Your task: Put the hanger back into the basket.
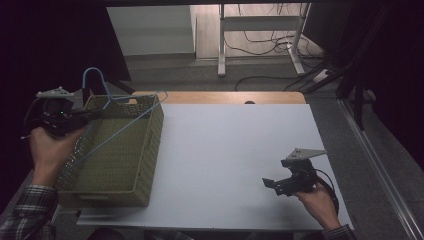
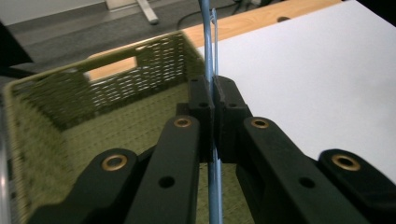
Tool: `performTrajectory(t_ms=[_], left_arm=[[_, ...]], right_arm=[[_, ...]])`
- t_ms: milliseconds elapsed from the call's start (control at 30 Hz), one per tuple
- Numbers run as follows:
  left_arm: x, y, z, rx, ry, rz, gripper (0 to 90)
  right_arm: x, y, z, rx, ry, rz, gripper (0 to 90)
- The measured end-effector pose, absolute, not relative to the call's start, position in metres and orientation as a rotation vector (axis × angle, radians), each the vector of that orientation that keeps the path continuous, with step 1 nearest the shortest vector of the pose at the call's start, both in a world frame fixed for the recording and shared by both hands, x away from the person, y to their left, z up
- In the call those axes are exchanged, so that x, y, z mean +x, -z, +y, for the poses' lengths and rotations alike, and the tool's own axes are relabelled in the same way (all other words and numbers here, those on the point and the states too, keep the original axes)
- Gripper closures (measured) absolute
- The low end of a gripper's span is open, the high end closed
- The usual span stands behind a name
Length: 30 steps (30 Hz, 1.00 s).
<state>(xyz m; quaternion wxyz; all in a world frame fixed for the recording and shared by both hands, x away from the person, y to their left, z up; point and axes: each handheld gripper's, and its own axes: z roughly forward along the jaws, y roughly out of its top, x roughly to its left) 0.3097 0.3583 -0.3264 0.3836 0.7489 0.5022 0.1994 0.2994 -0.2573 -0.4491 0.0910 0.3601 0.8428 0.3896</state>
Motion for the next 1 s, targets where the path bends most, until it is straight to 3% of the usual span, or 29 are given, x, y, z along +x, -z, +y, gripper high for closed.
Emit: performTrajectory(t_ms=[267,633,1000], left_arm=[[0.298,0.346,0.388,1.843,-0.530,1.294,87.6],[0.298,0.403,0.408,1.746,-0.513,1.360,87.5],[0.321,0.446,0.400,1.828,-0.418,1.482,87.3]], right_arm=[[0.300,0.452,-0.257,1.069,-1.139,2.515,0.1],[0.301,0.455,-0.255,1.069,-1.116,2.538,0.1],[0.301,0.459,-0.254,1.064,-1.093,2.553,0.1]])
